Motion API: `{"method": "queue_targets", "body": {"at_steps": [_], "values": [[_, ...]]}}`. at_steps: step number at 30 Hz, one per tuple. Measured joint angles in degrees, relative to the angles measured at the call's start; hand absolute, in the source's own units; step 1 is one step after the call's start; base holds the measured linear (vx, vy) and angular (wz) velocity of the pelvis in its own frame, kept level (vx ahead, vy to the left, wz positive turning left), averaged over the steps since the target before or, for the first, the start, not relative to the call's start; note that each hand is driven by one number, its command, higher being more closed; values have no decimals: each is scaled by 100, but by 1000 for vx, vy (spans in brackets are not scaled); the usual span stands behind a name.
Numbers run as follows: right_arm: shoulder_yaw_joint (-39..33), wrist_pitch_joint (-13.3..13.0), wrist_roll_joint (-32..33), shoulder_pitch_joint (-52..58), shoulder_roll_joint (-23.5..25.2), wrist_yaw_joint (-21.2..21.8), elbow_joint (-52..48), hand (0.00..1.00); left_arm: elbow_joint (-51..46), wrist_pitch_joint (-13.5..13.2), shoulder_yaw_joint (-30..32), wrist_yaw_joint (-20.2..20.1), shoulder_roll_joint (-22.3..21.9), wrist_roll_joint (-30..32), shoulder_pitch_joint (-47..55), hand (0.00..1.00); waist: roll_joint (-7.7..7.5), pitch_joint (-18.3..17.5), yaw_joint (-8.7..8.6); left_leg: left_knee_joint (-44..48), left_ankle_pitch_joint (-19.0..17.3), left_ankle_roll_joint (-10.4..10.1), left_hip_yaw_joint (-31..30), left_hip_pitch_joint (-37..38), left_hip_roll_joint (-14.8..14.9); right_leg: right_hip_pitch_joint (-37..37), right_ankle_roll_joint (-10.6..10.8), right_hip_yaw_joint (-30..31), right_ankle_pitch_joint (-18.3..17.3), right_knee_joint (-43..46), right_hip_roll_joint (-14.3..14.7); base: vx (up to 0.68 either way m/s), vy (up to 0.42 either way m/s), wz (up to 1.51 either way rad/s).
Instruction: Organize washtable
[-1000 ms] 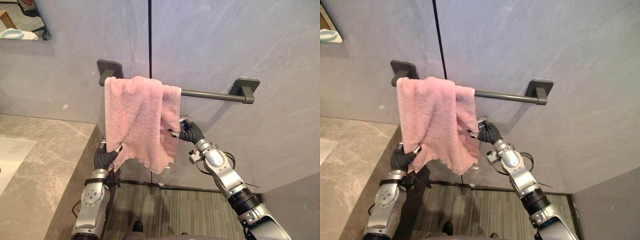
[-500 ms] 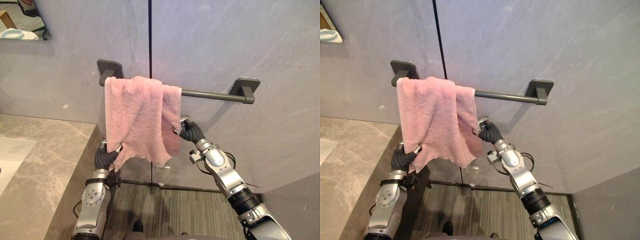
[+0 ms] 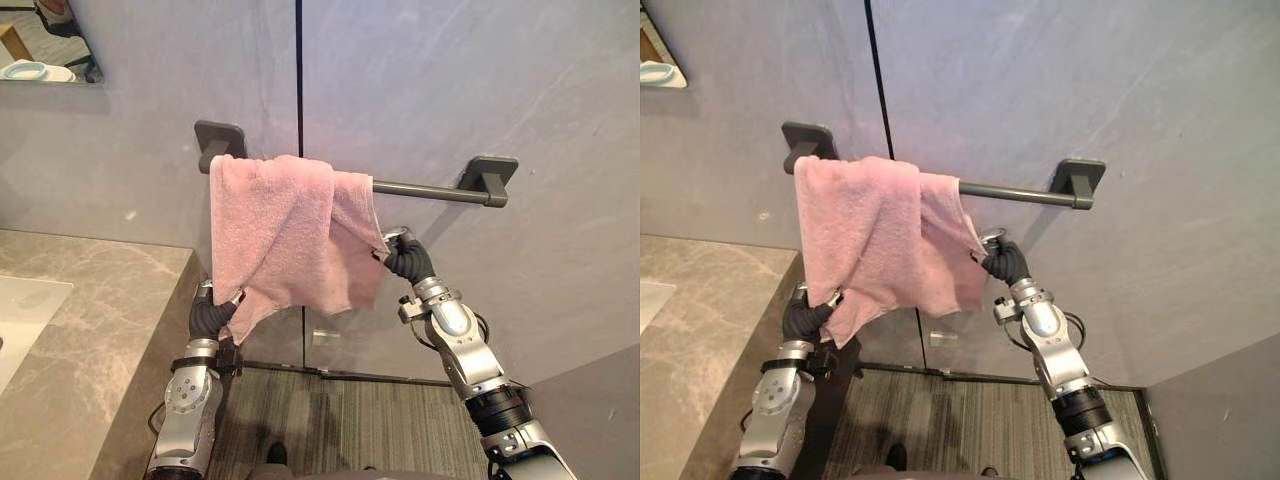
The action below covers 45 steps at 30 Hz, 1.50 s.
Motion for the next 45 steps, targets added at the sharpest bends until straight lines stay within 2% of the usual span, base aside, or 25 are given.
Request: {"method": "queue_targets", "body": {"at_steps": [2,10,15,29,38,45], "values": [[-76,0,3,67,51,0,-88,100,-2,17,126,-29,-27,1,3,100,10,6,-81,0,0,0,13,6,0,-2,0,13,0,-2,-1,0,0,-3],[-382,-12,41,305,89,3,-382,100,-20,31,163,-125,-208,54,-1,100,39,15,-133,35,-1,0,34,8,-7,-5,2,28,2,-17,-6,0,0,-1],[-470,-12,42,343,121,2,-382,100,-20,33,162,-132,-229,108,-12,100,100,22,-238,35,-1,0,35,12,-23,-1,15,30,10,-16,-22,0,0,0],[-778,-101,82,543,211,2,-394,100,0,47,81,-243,-367,105,-54,100,158,40,-252,34,-8,0,38,13,-36,2,24,36,13,-20,-40,0,0,0],[-925,-106,744,558,210,7,-310,100,222,84,-84,-249,-365,92,-278,100,182,41,-261,34,-9,-1,49,12,-19,0,24,49,13,-26,-26,0,0,0],[-955,-110,947,558,210,14,-200,100,222,83,-99,-251,-365,84,-311,100,178,39,-262,34,-9,-1,50,14,-12,1,24,50,13,-23,-22,0,0,0]]}}
